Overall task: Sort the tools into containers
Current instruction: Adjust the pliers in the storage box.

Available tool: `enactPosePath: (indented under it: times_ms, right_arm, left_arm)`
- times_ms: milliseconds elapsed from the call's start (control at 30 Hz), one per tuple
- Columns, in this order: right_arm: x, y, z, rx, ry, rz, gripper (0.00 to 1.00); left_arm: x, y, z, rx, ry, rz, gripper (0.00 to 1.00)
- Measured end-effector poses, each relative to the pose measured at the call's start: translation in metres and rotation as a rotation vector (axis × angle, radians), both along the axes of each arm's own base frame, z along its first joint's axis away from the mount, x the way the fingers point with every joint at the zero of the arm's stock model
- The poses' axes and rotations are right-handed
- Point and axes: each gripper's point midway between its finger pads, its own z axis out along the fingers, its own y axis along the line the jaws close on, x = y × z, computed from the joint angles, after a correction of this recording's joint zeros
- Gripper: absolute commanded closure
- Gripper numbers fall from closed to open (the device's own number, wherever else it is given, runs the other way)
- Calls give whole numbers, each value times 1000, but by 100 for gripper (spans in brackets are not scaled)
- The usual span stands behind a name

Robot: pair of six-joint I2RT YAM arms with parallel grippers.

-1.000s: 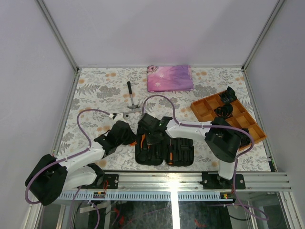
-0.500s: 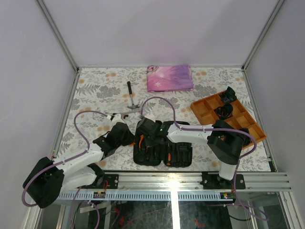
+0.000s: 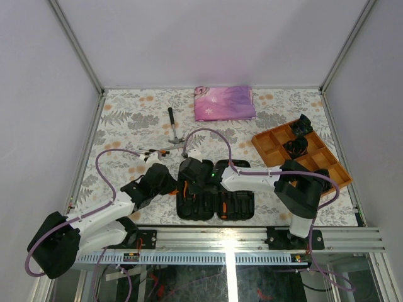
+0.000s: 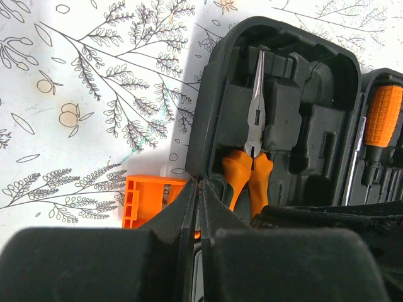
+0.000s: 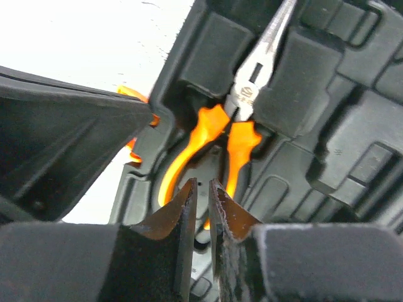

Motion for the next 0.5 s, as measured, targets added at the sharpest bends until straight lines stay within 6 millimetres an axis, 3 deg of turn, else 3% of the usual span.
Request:
enactPosePath:
  times_ms: [200,500]
  right_arm:
    - [-4,17,6,79,26,25,80]
    - [-9,27,-4,87,74,37,85]
  left_arm:
    - [0,0,0,-1,1,0,100]
    - [0,0,0,-1,1,0,100]
